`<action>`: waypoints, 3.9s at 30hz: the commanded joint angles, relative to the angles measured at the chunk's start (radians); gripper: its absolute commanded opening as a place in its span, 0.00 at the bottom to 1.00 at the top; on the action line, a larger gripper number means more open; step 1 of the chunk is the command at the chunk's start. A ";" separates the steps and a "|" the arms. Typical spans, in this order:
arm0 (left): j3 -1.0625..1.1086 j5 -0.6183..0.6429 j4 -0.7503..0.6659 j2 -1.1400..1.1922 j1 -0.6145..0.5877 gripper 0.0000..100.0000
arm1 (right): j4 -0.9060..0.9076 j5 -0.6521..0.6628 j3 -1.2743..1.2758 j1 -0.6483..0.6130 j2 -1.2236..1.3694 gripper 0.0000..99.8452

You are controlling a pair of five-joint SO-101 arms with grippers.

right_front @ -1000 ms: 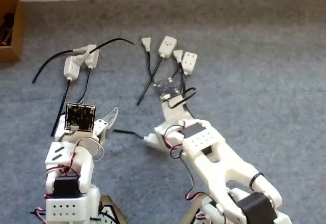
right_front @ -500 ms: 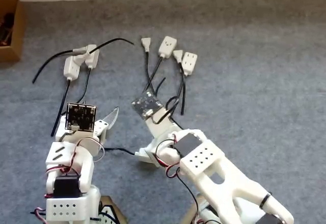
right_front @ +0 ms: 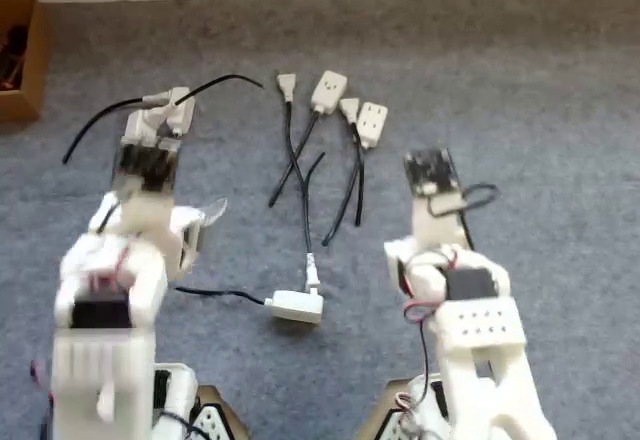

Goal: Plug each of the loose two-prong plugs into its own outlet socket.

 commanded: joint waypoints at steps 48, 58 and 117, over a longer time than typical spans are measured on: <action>-0.054 -0.163 0.028 0.691 0.553 0.31 | -0.027 0.060 0.254 0.012 -0.303 0.01; -0.048 -0.158 0.055 0.688 0.593 0.28 | -0.027 0.060 0.254 0.012 -0.303 0.01; -0.050 -0.330 -0.124 0.464 0.309 0.28 | -0.048 0.060 0.272 0.012 -0.302 0.01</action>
